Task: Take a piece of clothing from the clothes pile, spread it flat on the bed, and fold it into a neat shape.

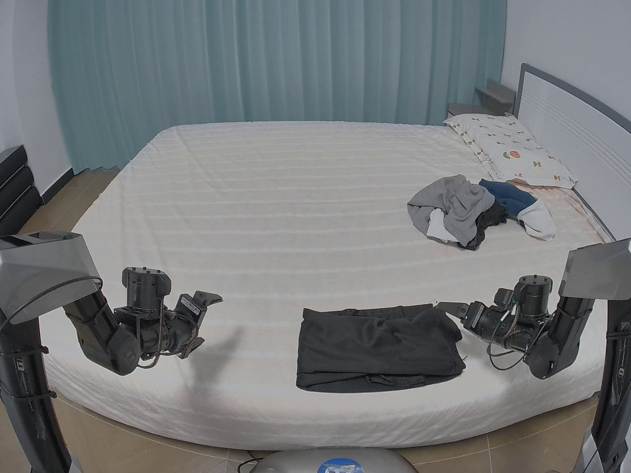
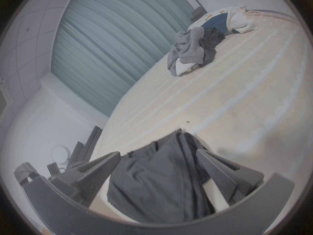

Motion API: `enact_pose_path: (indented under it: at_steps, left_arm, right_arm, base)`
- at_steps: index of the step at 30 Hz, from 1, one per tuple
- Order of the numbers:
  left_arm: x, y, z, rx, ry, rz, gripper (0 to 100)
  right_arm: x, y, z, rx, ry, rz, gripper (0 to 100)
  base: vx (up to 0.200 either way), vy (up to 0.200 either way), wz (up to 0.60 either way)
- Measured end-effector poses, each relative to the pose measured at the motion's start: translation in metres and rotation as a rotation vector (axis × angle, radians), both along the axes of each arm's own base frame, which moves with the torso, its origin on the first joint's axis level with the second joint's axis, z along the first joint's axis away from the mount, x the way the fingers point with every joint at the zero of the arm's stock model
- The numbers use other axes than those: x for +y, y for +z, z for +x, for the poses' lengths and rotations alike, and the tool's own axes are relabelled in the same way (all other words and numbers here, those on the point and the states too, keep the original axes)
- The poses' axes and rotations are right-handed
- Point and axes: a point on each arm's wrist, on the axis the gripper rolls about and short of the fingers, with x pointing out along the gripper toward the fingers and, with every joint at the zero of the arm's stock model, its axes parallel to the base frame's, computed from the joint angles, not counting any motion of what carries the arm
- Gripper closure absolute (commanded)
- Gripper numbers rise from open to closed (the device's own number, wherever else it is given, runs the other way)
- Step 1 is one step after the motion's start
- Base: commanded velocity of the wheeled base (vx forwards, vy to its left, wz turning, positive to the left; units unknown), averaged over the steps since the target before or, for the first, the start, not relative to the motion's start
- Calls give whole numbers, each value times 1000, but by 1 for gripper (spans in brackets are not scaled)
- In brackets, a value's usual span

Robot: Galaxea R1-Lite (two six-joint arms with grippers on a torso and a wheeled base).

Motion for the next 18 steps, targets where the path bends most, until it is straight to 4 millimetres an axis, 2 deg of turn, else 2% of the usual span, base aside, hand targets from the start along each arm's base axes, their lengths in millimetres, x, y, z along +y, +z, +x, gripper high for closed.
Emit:
enact_pose_path:
  at_steps: [4,8,15,16,18]
  left_arm:
    - [0,0,0,-2,2,-1,0]
    - [0,0,1,-2,2,-2,0]
    - [0,1,1,-4,2,-2,0]
    - [0,1,1,-5,2,-2,0]
    - [0,1,1,-5,2,-2,0]
  right_arm:
    - [10,-2,21,-30,-16,42,0]
    - [17,-13,36,-41,-12,45,0]
    - [22,-27,45,-35,-6,45,0]
    - [22,-28,45,-34,-6,44,100]
    - [22,-31,47,-32,-6,44,100]
  base:
    - [0,0,0]
    - [0,0,0]
    - [0,0,0]
    - [0,0,0]
    - [0,0,0]
